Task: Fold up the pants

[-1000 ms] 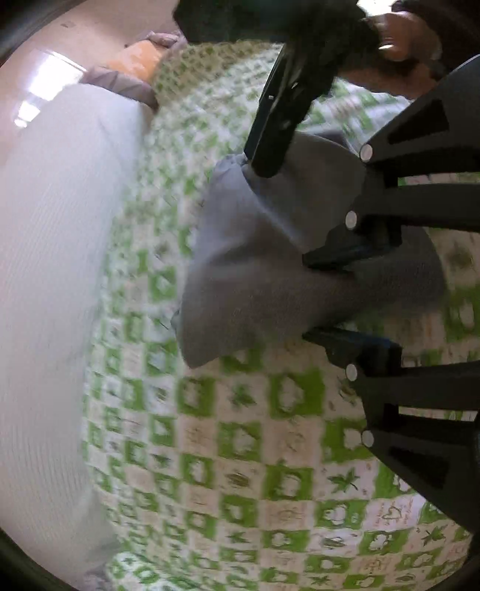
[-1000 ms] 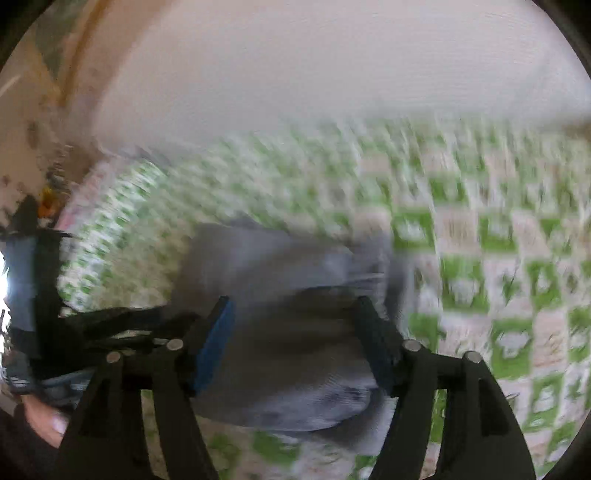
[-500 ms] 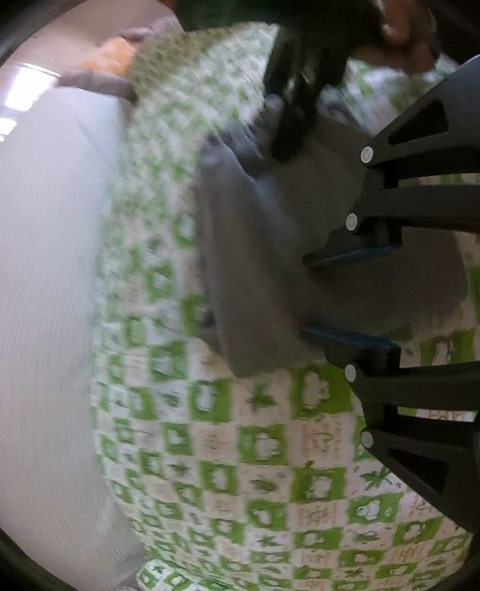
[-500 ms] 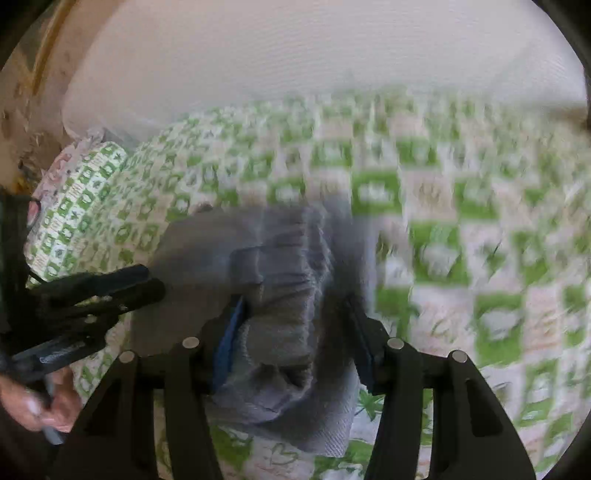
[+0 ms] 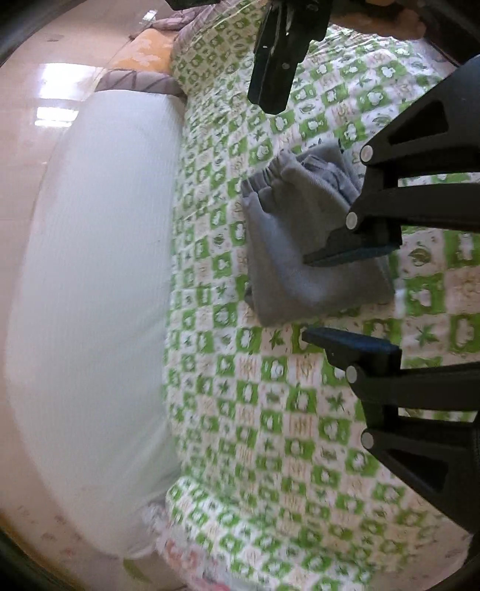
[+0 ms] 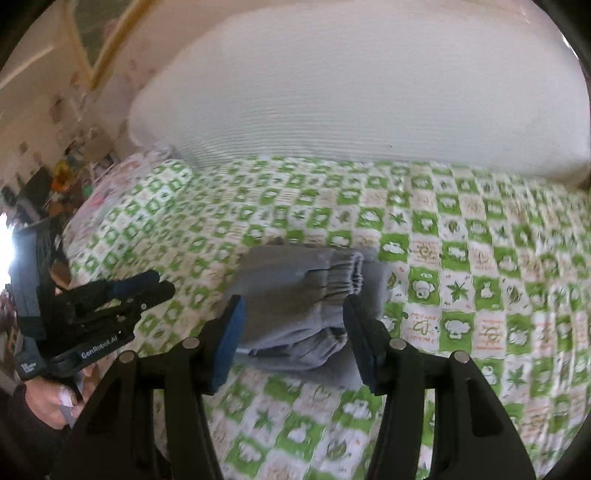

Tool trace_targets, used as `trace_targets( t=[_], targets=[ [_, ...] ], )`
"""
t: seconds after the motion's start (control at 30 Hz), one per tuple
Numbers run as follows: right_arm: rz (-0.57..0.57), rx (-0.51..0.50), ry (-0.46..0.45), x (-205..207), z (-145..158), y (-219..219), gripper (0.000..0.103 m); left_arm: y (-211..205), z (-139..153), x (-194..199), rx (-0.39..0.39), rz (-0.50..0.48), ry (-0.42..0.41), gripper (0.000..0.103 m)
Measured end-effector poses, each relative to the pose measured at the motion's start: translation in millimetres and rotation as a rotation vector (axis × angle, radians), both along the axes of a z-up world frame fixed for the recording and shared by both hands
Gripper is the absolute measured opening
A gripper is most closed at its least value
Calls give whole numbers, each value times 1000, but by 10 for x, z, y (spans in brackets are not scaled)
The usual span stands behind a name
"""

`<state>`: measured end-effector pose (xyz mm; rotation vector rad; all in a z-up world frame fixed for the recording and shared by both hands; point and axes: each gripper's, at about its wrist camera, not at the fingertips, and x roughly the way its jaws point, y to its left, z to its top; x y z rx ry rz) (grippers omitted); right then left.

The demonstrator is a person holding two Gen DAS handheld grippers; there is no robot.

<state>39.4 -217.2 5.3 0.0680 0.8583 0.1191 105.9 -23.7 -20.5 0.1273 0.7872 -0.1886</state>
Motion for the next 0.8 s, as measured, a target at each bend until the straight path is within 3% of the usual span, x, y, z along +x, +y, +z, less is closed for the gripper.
trace_targets(
  t=[0.13, 0.63, 0.73, 0.8],
  targets=[
    [49, -13, -16, -142, 116, 142, 57, -21, 167, -234, 12, 19, -54, 43],
    [164, -106, 1, -513, 304, 347, 58, -60, 423, -771, 21, 0, -118, 43],
    [179, -140, 4, -526, 327, 357, 76, -65, 454, -796, 35, 0, -135, 44],
    [187, -154, -18, -547, 349, 355, 82, -58, 475, -810, 35, 4, -143, 48]
  ],
)
